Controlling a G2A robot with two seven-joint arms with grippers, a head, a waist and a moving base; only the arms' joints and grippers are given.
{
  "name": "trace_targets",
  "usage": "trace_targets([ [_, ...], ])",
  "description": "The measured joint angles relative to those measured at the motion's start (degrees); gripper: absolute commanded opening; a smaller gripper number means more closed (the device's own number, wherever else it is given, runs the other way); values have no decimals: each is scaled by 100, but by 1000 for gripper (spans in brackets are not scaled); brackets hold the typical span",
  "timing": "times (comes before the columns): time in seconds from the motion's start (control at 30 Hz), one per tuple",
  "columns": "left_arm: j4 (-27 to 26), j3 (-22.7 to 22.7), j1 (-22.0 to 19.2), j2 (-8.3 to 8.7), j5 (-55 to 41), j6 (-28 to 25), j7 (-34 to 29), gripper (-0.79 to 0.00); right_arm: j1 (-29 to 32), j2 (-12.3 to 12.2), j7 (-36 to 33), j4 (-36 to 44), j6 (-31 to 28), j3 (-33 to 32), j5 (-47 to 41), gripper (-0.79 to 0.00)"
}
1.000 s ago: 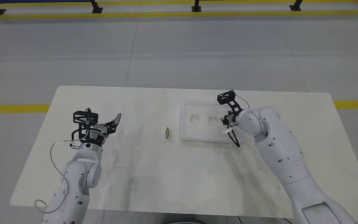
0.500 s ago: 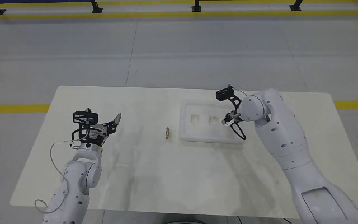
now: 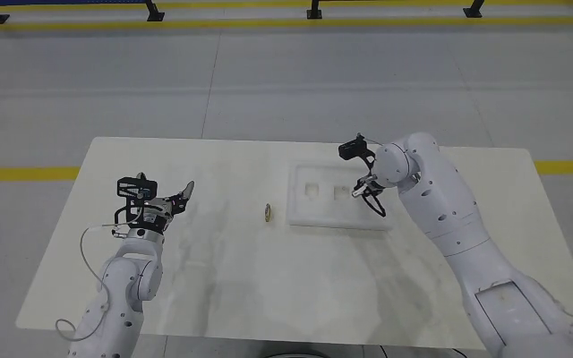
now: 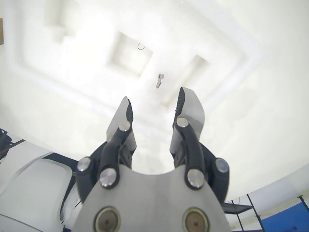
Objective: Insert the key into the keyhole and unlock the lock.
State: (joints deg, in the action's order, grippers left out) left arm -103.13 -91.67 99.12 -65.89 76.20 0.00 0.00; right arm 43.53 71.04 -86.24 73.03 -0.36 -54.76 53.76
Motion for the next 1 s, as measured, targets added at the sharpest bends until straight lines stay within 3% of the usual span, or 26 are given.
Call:
trace_targets([
  [0.1,0,0,0,0,0,0,0,0,-23,14,170,-143,60,24,38,-474],
  [0.7,0,0,0,0,0,0,0,0,-142,120,516,-470,334,208,39,-456],
  [1.0,0,0,0,0,0,0,0,0,-38,139,683,-334,900,103,-12,-422],
])
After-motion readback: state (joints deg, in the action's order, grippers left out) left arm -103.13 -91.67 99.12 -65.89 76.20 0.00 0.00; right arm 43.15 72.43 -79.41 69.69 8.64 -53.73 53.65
